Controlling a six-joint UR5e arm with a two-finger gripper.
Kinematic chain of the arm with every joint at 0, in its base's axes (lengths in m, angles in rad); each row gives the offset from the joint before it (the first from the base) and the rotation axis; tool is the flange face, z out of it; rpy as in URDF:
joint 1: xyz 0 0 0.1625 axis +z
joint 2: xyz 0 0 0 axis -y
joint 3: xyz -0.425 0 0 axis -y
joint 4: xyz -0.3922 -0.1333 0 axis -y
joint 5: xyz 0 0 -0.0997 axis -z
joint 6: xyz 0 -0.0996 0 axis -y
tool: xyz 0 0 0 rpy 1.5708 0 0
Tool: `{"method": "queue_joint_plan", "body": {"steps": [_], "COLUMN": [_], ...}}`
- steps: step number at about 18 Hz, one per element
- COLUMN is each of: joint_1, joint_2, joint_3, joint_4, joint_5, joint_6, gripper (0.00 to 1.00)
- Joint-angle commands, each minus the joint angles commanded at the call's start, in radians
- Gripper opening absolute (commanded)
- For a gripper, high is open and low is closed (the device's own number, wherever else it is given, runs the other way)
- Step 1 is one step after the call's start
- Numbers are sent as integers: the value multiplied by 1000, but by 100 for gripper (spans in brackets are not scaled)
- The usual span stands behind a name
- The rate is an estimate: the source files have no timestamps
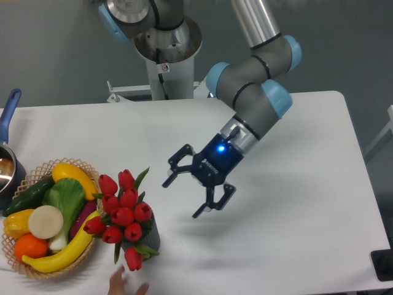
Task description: Insert the flowers into the vase
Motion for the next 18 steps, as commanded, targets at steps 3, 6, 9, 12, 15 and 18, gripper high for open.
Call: {"method": "queue_joint_plan", "body": {"steps": [3,6,9,12,15,18], "joint_1": [35,87,112,126,123,117], "joint_2": [2,3,3,9,18,38], "joint_3": [-6,3,6,18,38,49], "joint_4": [0,0,0,-2,-5,-8], "joint_5": [3,12,101,253,406,544], "joint_6": [45,75,77,89,88,86], "gripper": [100,100,100,100,100,100]}}
